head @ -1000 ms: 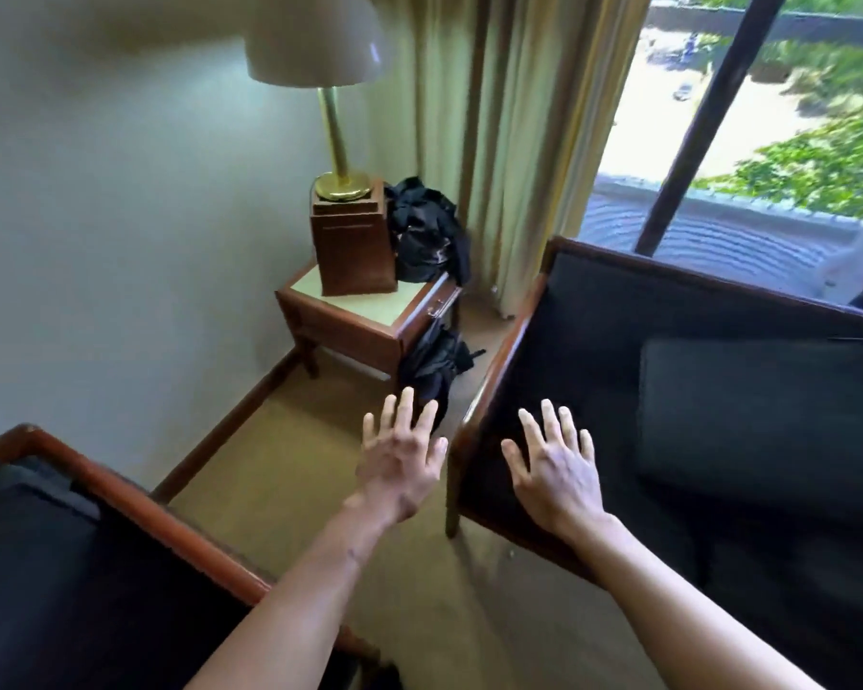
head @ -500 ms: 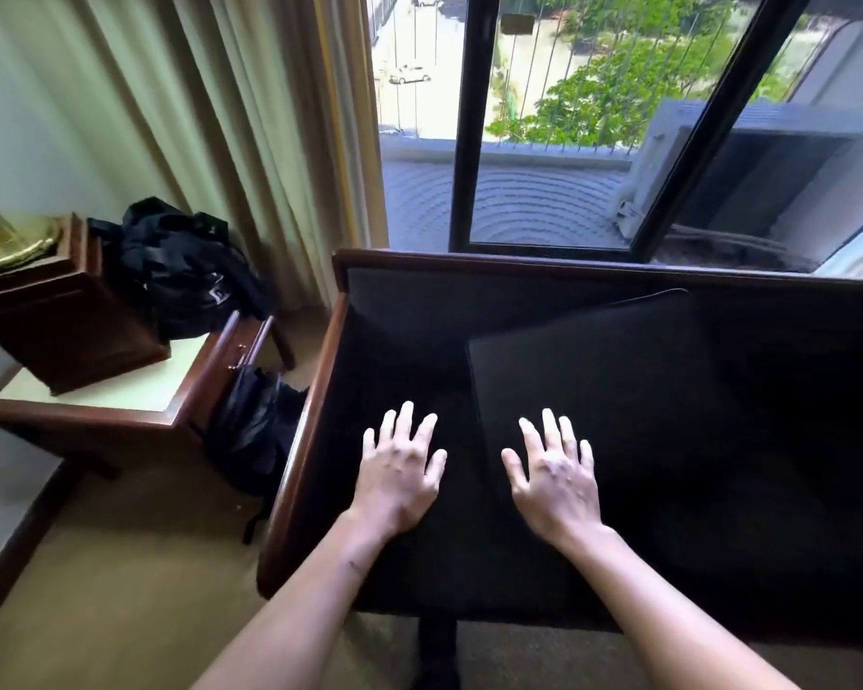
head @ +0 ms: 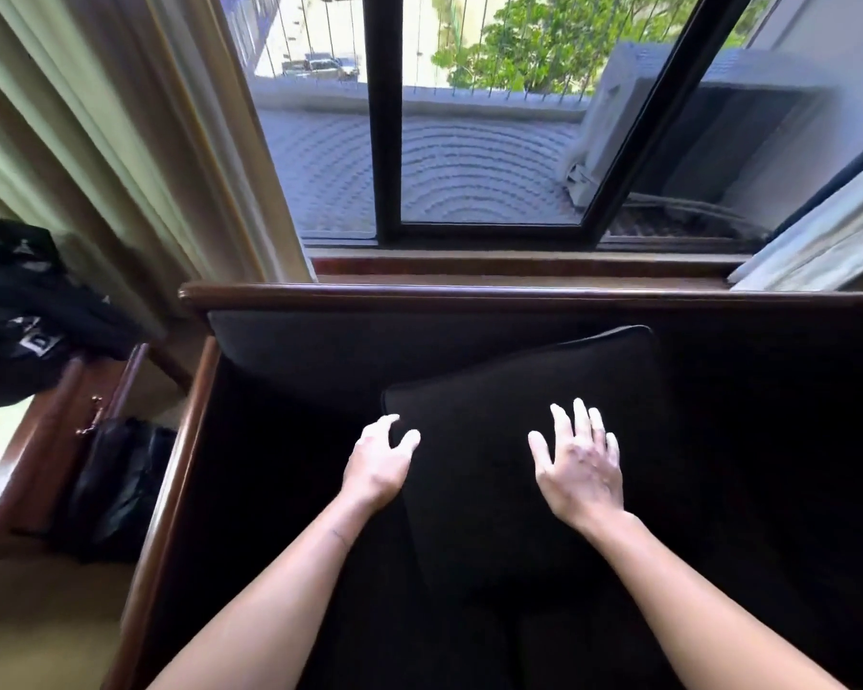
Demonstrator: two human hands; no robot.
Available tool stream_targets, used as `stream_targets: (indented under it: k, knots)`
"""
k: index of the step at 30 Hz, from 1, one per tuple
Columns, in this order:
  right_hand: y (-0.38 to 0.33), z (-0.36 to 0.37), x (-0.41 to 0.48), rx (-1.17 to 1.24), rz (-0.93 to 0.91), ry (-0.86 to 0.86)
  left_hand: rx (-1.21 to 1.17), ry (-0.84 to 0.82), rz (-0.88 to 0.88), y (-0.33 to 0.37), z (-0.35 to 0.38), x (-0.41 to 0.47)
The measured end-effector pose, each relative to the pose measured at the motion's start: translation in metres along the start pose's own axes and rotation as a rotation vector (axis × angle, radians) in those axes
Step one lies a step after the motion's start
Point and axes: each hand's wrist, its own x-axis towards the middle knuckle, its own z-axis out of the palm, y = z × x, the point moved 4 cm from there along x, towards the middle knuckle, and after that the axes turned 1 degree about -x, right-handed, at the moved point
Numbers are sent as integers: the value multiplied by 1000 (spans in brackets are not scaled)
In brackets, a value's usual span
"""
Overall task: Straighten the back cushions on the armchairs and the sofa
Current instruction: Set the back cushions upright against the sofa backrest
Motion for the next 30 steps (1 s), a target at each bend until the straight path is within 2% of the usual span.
stream_targets:
  k: [3,7,14,19,23,26,30]
  knots:
    - [31,-1,54,-6,35,25,-132,8,-130,6,24,39]
    - [72,2,117,65,139,105,-305,155,-318,-1,46,89]
    - [126,20,179,168,321,222,-519,276,-495,-29,80,148]
    - [140,27,188,298,410,331,-641,366,-539,-41,91,156]
    - [129,22,169,322,378,365,-660,425,-559,-37,88,135]
    - [114,10,146,373,361,391,-720,505,-590,-34,73,107]
    - [90,-13,107,479,362,408,-744,600,-546,-31,37,64]
